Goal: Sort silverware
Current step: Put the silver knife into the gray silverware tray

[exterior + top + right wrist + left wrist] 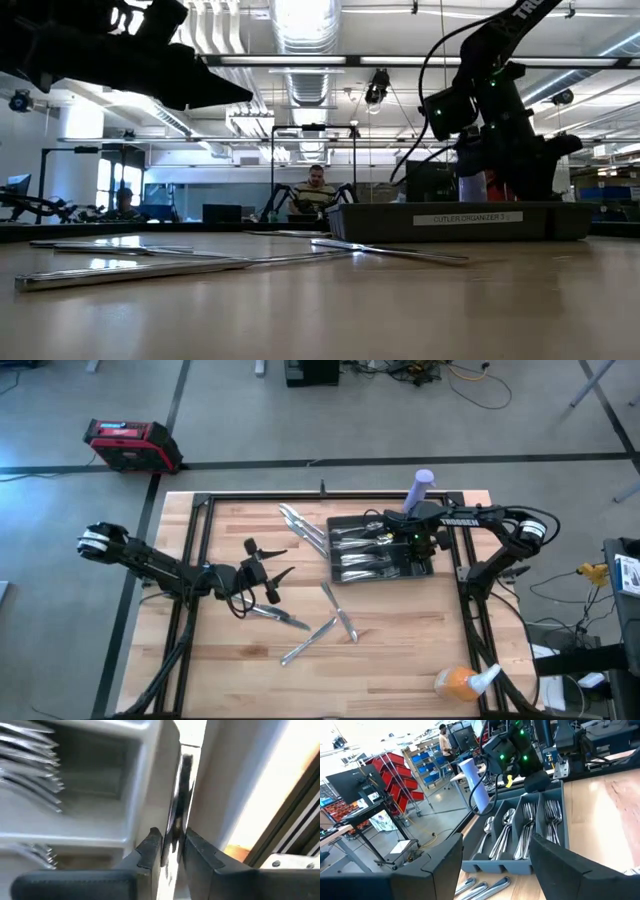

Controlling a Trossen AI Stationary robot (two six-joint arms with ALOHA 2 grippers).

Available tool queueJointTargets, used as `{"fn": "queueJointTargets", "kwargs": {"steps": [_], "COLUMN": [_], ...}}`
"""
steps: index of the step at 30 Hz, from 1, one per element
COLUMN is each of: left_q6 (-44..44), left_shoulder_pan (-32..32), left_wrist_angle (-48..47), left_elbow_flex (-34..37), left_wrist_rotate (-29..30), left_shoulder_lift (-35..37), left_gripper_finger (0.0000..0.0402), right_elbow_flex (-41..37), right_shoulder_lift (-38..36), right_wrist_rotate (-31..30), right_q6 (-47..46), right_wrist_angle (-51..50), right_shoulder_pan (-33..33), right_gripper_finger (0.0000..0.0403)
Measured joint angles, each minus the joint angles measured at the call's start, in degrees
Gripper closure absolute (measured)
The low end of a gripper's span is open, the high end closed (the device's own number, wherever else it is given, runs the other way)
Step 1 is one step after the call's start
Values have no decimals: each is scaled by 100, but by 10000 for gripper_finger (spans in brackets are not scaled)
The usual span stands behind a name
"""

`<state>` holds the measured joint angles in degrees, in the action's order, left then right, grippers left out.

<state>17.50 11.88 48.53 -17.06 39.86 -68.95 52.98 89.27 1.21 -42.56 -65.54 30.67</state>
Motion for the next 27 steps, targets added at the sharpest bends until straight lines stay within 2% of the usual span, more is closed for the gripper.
{"fn": "queueJointTargets", "kwargs": {"steps": [4, 9, 13, 18, 22, 27], "left_q6": [0, 0, -166, -480, -603, -690], "left_shoulder_pan": [0, 0, -62, -289, -477, -592], "left_wrist_angle": [271, 394, 377, 201, -380, -1231], "left_elbow_flex": [0, -6, -101, -425, -860, -1328], "left_wrist_rotate": [-110, -709, -761, -853, -928, -941], "left_shoulder_lift": [0, 2, -89, -436, -864, -1382], "left_gripper_finger": [196, 202, 209, 224, 237, 248], "right_elbow_flex": [28, 47, 232, 604, 949, 1111], "right_shoulder_lift": [-2, -2, -8, -20, -20, -22], "right_wrist_rotate": [-9, -136, -144, -133, -292, -423], "right_q6": [251, 307, 362, 310, 125, 154], "right_wrist_angle": [-24, -86, -369, -431, -309, 804], "right_shoulder_pan": [-6, -4, -245, -992, -1822, -2982], "right_gripper_finger": [307, 264, 243, 237, 245, 254]}}
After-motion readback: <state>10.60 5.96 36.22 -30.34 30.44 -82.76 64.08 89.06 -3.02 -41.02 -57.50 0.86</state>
